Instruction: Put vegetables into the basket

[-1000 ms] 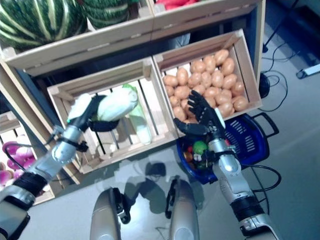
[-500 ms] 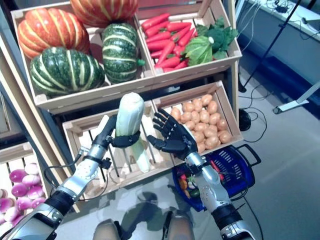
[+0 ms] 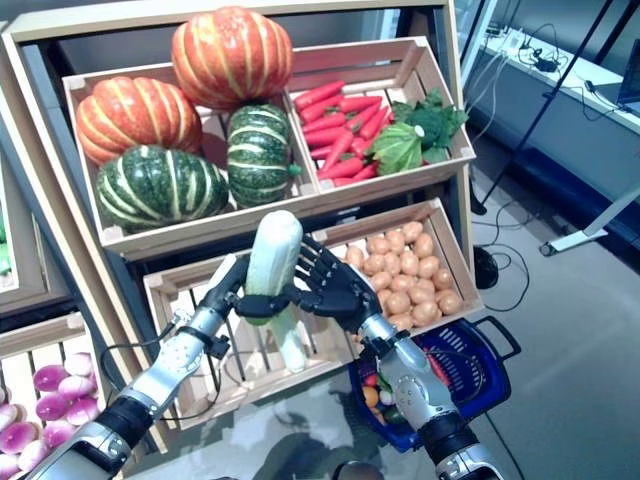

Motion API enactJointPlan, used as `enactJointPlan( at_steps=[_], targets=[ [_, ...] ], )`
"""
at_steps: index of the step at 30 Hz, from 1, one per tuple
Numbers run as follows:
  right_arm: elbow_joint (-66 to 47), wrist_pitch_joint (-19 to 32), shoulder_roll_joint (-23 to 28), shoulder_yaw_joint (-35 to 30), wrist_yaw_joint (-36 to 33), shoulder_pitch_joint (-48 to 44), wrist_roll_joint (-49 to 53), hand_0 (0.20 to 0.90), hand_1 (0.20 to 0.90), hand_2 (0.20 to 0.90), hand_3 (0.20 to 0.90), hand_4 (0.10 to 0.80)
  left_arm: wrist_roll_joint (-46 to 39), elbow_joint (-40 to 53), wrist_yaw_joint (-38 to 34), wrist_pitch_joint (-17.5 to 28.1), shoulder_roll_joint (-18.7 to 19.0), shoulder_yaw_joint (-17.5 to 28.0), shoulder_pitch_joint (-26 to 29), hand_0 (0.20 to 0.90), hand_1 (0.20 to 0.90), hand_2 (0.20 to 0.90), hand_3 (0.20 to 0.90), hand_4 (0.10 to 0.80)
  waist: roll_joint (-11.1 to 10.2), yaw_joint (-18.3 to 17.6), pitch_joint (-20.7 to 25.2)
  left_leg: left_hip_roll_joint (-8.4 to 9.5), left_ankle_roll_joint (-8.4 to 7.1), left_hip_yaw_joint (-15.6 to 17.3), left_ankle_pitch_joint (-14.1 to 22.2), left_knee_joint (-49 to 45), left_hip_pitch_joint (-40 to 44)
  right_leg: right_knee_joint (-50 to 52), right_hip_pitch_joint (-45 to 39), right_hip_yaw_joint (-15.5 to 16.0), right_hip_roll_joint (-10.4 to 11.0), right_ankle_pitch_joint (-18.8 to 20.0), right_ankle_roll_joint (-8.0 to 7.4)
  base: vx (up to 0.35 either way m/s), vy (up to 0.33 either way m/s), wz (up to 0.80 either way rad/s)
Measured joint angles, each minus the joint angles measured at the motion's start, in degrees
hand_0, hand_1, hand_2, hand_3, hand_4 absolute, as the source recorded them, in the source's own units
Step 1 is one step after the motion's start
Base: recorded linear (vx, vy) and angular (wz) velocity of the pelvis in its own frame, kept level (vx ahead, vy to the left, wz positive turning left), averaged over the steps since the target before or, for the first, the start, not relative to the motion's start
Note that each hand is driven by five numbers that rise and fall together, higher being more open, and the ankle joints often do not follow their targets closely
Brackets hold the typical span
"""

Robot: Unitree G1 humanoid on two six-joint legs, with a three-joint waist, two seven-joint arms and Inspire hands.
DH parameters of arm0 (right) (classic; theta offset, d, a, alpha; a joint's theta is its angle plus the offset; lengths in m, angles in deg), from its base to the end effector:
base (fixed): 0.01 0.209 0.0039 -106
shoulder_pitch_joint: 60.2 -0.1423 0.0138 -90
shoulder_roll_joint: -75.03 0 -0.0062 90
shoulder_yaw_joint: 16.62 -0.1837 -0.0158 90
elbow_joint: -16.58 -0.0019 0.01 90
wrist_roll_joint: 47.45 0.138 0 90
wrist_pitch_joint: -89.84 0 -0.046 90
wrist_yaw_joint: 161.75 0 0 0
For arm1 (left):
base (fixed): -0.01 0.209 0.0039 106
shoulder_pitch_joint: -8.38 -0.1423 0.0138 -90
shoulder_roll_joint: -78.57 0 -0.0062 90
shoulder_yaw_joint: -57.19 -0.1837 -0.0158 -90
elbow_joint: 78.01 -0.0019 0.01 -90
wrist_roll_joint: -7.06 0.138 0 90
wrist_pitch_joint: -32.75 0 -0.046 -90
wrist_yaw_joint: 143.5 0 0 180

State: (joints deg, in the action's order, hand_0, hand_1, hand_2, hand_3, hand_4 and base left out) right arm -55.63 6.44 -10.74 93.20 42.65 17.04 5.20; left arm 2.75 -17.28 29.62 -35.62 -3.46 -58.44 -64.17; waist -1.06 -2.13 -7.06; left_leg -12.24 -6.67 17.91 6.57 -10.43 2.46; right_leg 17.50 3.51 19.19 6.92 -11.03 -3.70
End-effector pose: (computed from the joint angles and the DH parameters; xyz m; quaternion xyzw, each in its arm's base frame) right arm 0.2372 -0.1642 0.0302 0.2484 0.0217 0.2895 0.9241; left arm 0.2433 0.1701 0.0235 0.2119 -0.0481 -0.1392 0.9661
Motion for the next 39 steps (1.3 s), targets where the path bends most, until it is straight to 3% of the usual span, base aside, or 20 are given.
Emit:
enactJointPlan(
  at_steps=[8, 16, 22, 35, 36, 39],
  targets=[
    [-0.03, -0.01, 0.16, 0.83, -0.01, -0.02, -0.3, 0.9, 0.9, 0.9, 0.9, 0.8, 0.09, -0.12, 0.06, -0.1, -0.03, -0.08, -1.48, 0.3, 0.3, 0.3, 0.3, 0.4, -0.26, 0.14, 1.98, 0.55, 0.26, 0.45, -1.46, 3.27, 1.72, -4.45, -2.0, -0.28, -0.98, 2.4, -0.44, -0.001, -0.002, 0.0],
    [-1.38, 0.01, -0.51, 1.44, -0.02, -1.29, -1.25, 0.9, 0.9, 0.9, 0.9, 0.8, 2.41, -1.35, 2.17, -0.82, -1.02, -3.44, -3.88, 0.3, 0.3, 0.3, 0.3, 0.4, -0.22, 0.23, 2.03, 1.06, 0.58, 0.48, -1.84, 3.81, 2.2, -4.54, -2.19, -1.6, -0.93, 2.7, -0.73, 0.0, 0.0, 0.0],
    [-2.51, 1.35, 0.1, 1.49, -1.39, -1.52, -10.17, 0.9, 0.9, 0.9, 0.9, 0.8, 2.98, -3.01, 2.71, -0.84, -1.77, -3.51, -4.26, 0.3, 0.3, 0.3, 0.3, 0.4, -0.17, 0.1, 2.12, 1.69, 0.84, 0.28, -3.99, 7.33, 3.4, -7.0, -3.11, -1.77, -1.29, 4.12, -0.88, 0.021, 0.01, 0.04],
    [-4.63, -0.31, 1.96, 1.88, -1.83, -1.72, -9.88, 0.9, 0.9, 0.9, 0.9, 0.8, 3.61, -4.18, 2.28, -0.76, -2.68, -4.4, -5.64, 0.3, 0.3, 0.3, 0.3, 0.4, -0.02, -0.02, 4.22, 2.79, 1.42, 1.14, -6.06, 12.28, 5.18, -14.45, -5.47, -3.31, -2.25, 8.1, -1.66, 0.0, 0.001, -0.02],
    [-4.63, -0.56, 1.99, 1.91, -1.82, -1.72, -9.47, 0.3, 0.3, 0.3, 0.3, 0.4, 3.73, -4.18, 2.22, -0.76, -2.67, -4.4, -5.72, 0.3, 0.3, 0.3, 0.3, 0.4, -0.02, 0.0, 4.22, 2.82, 1.42, 1.14, -6.06, 12.33, 5.18, -14.54, -5.5, -3.32, -2.24, 8.15, -1.69, 0.0, 0.0, 0.0],
    [-4.63, -0.82, 1.82, 1.92, -1.82, -1.72, -8.85, 0.3, 0.3, 0.3, 0.3, 0.4, 4.07, -4.17, 2.2, -0.75, -2.83, -4.43, -5.75, 0.3, 0.3, 0.3, 0.3, 0.4, -0.01, -0.01, 4.23, 2.95, 1.47, 1.22, -6.11, 12.72, 5.54, -14.71, -5.75, -3.36, -2.21, 8.21, -1.78, 0.0, 0.0, 0.0]
  ],
)
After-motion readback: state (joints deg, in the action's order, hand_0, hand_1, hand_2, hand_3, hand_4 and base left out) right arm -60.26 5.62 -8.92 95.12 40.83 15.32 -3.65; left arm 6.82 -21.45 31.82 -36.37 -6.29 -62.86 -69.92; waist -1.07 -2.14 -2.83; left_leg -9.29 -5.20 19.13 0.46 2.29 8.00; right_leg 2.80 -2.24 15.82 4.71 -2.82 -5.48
